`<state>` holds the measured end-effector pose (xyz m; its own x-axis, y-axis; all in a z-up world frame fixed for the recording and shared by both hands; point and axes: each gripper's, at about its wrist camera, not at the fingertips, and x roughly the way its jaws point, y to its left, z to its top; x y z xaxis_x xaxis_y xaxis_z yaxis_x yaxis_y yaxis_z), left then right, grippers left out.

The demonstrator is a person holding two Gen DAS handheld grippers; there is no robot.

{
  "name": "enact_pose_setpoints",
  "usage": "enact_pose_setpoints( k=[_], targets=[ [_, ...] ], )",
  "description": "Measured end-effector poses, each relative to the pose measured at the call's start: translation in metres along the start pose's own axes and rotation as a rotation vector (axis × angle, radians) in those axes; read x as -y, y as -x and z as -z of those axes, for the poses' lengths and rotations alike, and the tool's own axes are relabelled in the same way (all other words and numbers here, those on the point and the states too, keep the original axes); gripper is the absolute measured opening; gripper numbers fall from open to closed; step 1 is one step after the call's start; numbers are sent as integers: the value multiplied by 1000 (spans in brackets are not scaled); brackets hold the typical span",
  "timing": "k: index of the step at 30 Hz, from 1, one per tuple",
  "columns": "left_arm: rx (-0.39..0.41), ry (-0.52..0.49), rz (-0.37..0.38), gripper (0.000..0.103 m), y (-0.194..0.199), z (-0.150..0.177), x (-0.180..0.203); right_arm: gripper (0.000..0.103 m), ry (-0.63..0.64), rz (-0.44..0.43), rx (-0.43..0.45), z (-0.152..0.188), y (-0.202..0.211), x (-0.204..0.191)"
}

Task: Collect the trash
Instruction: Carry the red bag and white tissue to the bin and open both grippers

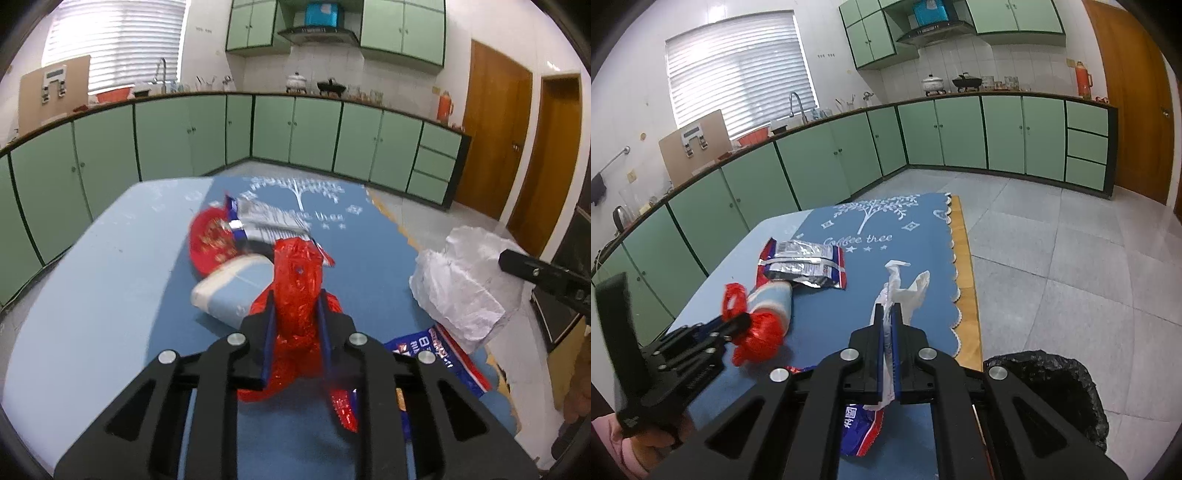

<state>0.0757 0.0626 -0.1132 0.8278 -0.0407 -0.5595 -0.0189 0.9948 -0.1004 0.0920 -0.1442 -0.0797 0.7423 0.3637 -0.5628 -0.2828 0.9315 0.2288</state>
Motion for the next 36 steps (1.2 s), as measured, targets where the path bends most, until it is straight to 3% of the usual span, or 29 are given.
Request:
enact_pose_setpoints(
  k=[8, 17, 25, 36],
  targets=[
    [82, 22, -37, 18, 39, -13, -19, 4, 10, -7, 37, -8, 13, -5],
    [112, 35, -45, 17, 58, -22, -23, 4, 13, -1, 64, -13, 27, -8],
    [124, -9, 65, 17, 51, -32, 11, 4, -19, 58, 87, -10, 48, 15],
    [118, -104, 283, 17, 19, -40, 105, 4, -103, 206, 110, 3, 86, 75]
  ],
)
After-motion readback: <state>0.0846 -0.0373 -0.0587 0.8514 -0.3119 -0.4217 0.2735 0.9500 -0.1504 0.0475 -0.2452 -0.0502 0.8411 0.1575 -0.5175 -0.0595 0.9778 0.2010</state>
